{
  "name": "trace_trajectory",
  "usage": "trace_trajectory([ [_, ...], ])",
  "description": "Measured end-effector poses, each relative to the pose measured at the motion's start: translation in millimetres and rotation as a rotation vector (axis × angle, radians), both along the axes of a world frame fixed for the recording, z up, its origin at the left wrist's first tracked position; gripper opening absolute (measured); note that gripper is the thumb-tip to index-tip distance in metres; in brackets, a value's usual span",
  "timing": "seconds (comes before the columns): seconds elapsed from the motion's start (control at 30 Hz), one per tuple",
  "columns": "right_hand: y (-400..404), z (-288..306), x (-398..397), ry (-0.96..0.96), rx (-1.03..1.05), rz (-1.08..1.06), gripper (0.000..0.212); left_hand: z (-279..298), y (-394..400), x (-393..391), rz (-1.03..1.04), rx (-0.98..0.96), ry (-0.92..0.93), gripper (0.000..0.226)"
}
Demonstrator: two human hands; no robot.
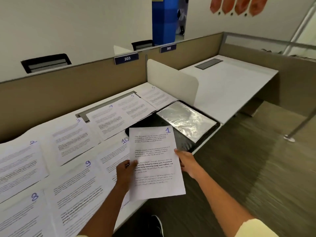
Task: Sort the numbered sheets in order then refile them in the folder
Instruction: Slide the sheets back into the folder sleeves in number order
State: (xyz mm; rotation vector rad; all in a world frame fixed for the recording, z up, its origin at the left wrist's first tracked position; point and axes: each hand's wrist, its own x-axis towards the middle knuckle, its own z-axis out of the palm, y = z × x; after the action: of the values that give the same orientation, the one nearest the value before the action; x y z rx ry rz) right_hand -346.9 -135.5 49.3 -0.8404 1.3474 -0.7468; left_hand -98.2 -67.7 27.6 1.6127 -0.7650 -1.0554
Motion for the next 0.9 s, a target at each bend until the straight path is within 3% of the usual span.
trace_trajectory([
  [0.2,-23,-16,-59,-0.004,-0.015,0.058,0.027,-11,-55,-60,-0.031,0.012,0.101,0.005],
  [0.53,-120,-17,-122,0.143,-0.063,0.009,0.008,-25,-180,-119,-0.099,0.096,0.195,0.013],
  [0.9,-195,-18,-162,0.101,-0.03,-0.023,0.019,-15,-250,-163,-0.087,0.142,0.282,0.019],
])
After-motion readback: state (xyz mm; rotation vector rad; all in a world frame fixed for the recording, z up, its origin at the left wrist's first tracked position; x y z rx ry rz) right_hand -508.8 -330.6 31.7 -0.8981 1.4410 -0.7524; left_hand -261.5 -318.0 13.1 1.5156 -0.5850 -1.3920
